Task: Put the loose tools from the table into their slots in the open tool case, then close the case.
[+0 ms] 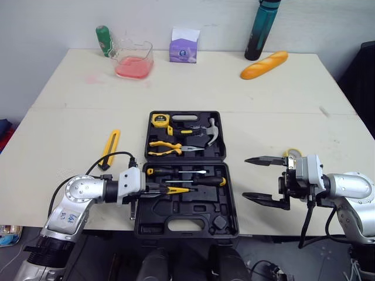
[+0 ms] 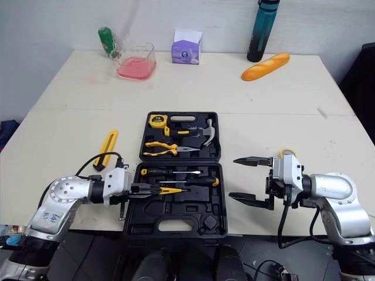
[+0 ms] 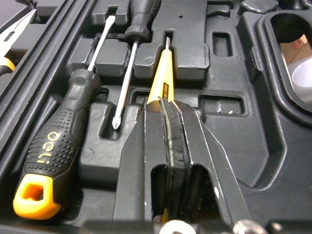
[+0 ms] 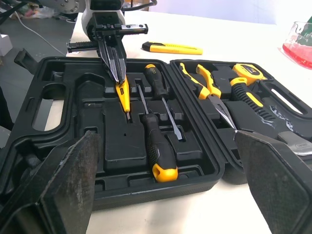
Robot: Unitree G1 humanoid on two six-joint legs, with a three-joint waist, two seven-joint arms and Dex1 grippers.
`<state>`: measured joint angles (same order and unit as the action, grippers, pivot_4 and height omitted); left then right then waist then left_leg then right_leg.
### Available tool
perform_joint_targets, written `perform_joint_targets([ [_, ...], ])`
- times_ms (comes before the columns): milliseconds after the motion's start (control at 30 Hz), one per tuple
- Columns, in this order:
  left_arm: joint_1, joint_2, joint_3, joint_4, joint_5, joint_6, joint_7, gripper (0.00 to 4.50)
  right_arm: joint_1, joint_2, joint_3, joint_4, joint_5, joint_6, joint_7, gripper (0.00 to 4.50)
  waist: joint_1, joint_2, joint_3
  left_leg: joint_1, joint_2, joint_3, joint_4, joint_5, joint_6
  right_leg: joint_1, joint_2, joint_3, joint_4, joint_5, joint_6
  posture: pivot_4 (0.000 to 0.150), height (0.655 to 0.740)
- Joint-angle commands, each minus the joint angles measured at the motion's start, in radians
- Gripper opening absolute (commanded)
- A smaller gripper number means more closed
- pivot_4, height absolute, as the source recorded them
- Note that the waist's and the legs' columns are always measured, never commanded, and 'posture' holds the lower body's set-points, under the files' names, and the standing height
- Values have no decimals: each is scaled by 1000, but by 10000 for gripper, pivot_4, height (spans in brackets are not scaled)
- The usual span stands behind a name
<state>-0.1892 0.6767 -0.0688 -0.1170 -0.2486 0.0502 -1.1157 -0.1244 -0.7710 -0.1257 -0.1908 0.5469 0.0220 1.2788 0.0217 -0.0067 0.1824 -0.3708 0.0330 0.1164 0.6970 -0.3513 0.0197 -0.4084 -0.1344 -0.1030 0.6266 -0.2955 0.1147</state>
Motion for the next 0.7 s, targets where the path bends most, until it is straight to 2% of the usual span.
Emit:
perform_joint_targets([
  [33, -9, 12, -33, 30, 51, 10, 17, 232, 3, -3, -18, -30, 1, -7, -8, 45000, 0, 0, 0, 0, 0, 0, 0, 0, 0, 0, 0, 0, 0, 0, 0, 1500, 7400],
  [167, -10, 8, -52, 46, 80, 69, 62, 232, 11, -6, -16, -35, -2, -4, -11, 45000, 0, 1, -1, 1, 0, 0, 0, 0, 0, 0, 0, 0, 0, 0, 0, 1500, 7400],
  [367, 2, 21, -97, 50, 97, 114, 57, 232, 15, -10, -27, -37, -3, -2, -17, 45000, 0, 4, -4, 2, 0, 0, 0, 0, 0, 1, -1, 0, -1, 0, 0, 1500, 7400],
  [700, -4, 29, -87, 26, 71, 127, 68, 232, 27, -18, -30, -32, -6, 0, -24, 45000, 1, 6, -6, 4, -1, 0, 0, 0, 0, 3, -2, 0, -1, 0, 0, 1500, 7400],
])
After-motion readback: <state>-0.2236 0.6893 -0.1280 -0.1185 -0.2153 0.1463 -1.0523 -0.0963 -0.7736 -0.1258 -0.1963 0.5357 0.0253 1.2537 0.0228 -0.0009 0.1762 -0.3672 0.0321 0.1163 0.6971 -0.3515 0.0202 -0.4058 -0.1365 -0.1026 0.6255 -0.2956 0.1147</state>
